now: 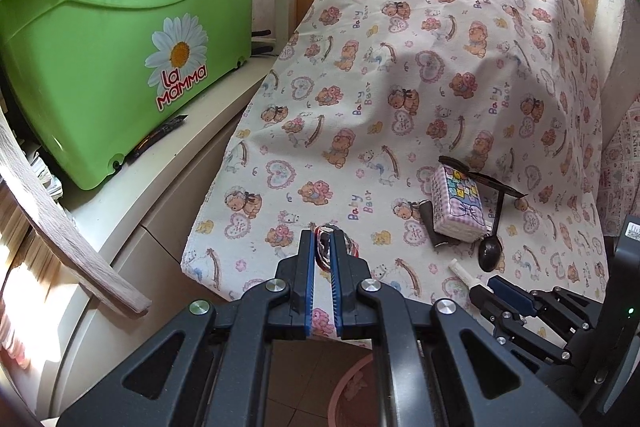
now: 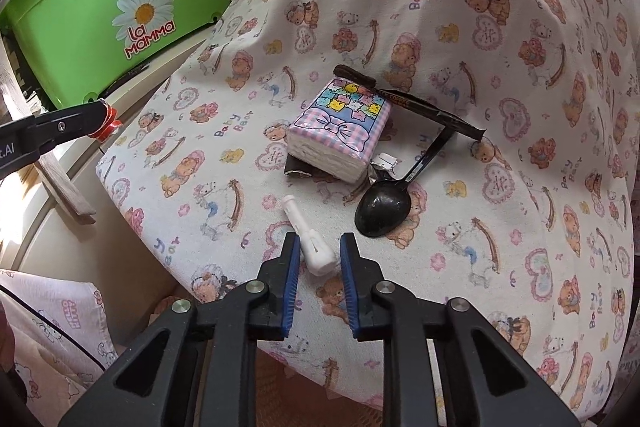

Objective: Collect trash
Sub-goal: 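Grasp the red cap with the left tool while the right tool grasps the white tube, then carry the red cap and white tube down over the wastebasket with both tools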

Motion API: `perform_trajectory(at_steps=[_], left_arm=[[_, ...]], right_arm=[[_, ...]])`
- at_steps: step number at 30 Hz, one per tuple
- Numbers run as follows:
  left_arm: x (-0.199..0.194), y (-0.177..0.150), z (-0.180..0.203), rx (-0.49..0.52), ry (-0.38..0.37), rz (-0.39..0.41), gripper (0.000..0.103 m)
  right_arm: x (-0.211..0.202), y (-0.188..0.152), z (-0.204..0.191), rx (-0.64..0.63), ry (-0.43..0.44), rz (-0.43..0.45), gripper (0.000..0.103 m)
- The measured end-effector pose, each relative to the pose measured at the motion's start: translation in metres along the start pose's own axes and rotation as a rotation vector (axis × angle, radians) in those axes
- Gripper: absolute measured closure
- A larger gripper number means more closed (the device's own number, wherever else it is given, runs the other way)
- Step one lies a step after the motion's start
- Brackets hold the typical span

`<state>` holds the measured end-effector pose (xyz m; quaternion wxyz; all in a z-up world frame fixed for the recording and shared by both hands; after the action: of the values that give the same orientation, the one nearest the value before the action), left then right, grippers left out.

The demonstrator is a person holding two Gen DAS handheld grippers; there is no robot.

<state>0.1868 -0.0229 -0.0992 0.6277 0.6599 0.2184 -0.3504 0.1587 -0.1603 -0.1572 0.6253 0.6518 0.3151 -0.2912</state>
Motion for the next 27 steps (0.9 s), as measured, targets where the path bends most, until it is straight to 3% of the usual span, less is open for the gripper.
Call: perform_trajectory(at_steps=[5, 12, 19, 23, 27], left_arm=[[-0.006, -0.002, 0.008, 0.024, -0.002, 0.024, 0.096], [-0.015, -0.007, 0.017, 0.032, -0.032, 0.04, 0.096], [-0.025, -0.018, 0.038, 0.069, -0.065, 0.02, 0.096], [-0.045, -0.024, 0.053, 0.041, -0.146, -0.029, 0.096], [-0.067, -0.03, 0.066, 0.07, -0.165, 0.009, 0.096]], right_arm=[[-0.016, -0.002, 0.003, 0.017, 0.021, 0.022, 0.085], [-0.05, -0.001, 0.01, 0.087, 0.124, 0.072, 0.085], [-0.074, -0.007, 0.028, 0.133, 0.114, 0.095, 0.085], [-0.09, -0.02, 0.038, 0.197, 0.116, 0.088, 0.085], [-0.112, -0.034, 0.038, 0.195, 0.092, 0.118, 0.085]])
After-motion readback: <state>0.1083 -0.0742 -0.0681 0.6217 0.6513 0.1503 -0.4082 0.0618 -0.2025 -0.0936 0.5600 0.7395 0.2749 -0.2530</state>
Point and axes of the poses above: each gripper's, at about its wrist camera, not at the fingertips, and x roughly the way its jaws point, z to its right, y to its top, the point moved 10 cm from there along x, roughly the way its jaws point
